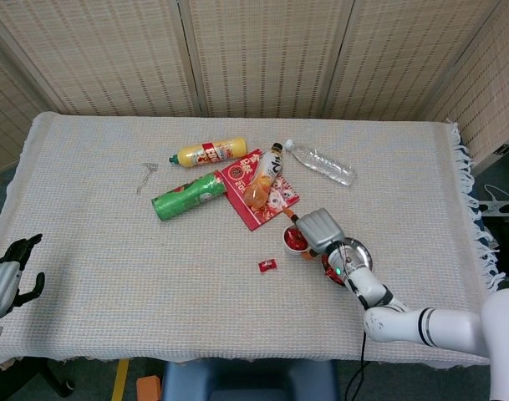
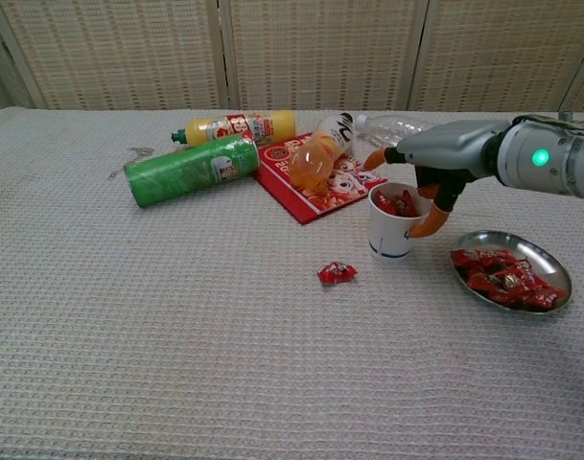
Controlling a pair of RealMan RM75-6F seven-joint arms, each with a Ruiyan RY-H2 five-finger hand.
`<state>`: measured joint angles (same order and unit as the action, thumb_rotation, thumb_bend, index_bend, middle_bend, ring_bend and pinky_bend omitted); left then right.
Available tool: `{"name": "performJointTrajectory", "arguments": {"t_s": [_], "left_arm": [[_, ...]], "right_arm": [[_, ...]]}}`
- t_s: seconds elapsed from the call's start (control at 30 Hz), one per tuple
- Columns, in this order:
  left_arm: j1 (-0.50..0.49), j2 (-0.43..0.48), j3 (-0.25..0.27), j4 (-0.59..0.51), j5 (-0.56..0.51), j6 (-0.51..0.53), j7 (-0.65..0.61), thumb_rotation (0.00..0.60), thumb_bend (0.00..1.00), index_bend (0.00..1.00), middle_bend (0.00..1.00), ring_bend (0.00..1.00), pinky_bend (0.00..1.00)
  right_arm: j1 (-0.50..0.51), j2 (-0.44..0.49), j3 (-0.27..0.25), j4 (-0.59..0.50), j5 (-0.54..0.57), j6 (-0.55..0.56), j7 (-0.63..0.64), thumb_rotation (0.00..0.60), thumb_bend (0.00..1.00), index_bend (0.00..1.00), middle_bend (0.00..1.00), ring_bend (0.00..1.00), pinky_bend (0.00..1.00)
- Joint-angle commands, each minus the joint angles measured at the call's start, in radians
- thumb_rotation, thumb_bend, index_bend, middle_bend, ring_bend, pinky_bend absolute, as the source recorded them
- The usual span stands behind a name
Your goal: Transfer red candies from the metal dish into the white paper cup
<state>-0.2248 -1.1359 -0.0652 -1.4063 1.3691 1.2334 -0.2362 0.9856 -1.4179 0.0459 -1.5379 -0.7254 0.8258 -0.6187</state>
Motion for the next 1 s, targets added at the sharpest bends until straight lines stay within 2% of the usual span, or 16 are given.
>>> {"name": "performJointTrajectory", "arguments": {"t_s": [0.03, 0.2, 0.37, 0.5, 0.6, 0.8, 1.0], "left_arm": [[-0.001, -0.004, -0.003, -0.007, -0.013, -0.007, 0.015, 0.6, 0.54, 0.03, 0.1, 0.06, 0.28], [0.002, -0.001, -0.004, -0.009, -0.01, 0.0, 0.013, 0.6, 0.54, 0.03, 0.1, 0.06, 0.28], [0.004, 0.004, -0.004, -0.009, -0.004, 0.002, -0.001, 0.6, 0.53, 0.03, 0.1, 0.06, 0.28], [0.002, 0.004, -0.002, -0.012, 0.003, -0.001, 0.0, 0.6, 0.53, 0.03, 0.1, 0.06, 0.28], [0.001, 0.003, 0.001, -0.016, 0.01, -0.001, 0.003, 0.6, 0.53, 0.03, 0.1, 0.06, 0.28], [0.007, 0.008, 0.004, -0.021, 0.021, 0.014, -0.001, 0.6, 0.53, 0.02, 0.1, 0.06, 0.28], [0.011, 0.015, 0.005, -0.021, 0.028, 0.022, -0.018, 0.6, 0.52, 0.02, 0.1, 0.06, 0.28]], "right_arm": [[0.004, 0.018, -0.006, -0.025, 0.025, 0.007, -0.017, 0.515, 0.13, 0.0, 0.92, 0.76, 1.0], [-0.003, 0.05, -0.001, -0.082, 0.013, 0.032, -0.007, 0.515, 0.13, 0.0, 0.89, 0.73, 1.0], [-0.054, 0.119, 0.005, -0.227, -0.171, 0.111, 0.06, 0.515, 0.12, 0.01, 0.87, 0.73, 1.0], [-0.092, 0.131, -0.034, -0.292, -0.374, 0.184, 0.043, 0.515, 0.13, 0.15, 0.87, 0.73, 1.0], [-0.099, 0.105, -0.056, -0.315, -0.425, 0.208, -0.032, 0.514, 0.13, 0.24, 0.87, 0.74, 1.0], [-0.085, 0.015, -0.049, -0.309, -0.403, 0.247, -0.24, 0.516, 0.13, 0.34, 0.87, 0.81, 1.0], [-0.023, -0.075, -0.017, -0.293, -0.207, 0.258, -0.51, 0.515, 0.13, 0.4, 0.89, 0.85, 1.0]]}}
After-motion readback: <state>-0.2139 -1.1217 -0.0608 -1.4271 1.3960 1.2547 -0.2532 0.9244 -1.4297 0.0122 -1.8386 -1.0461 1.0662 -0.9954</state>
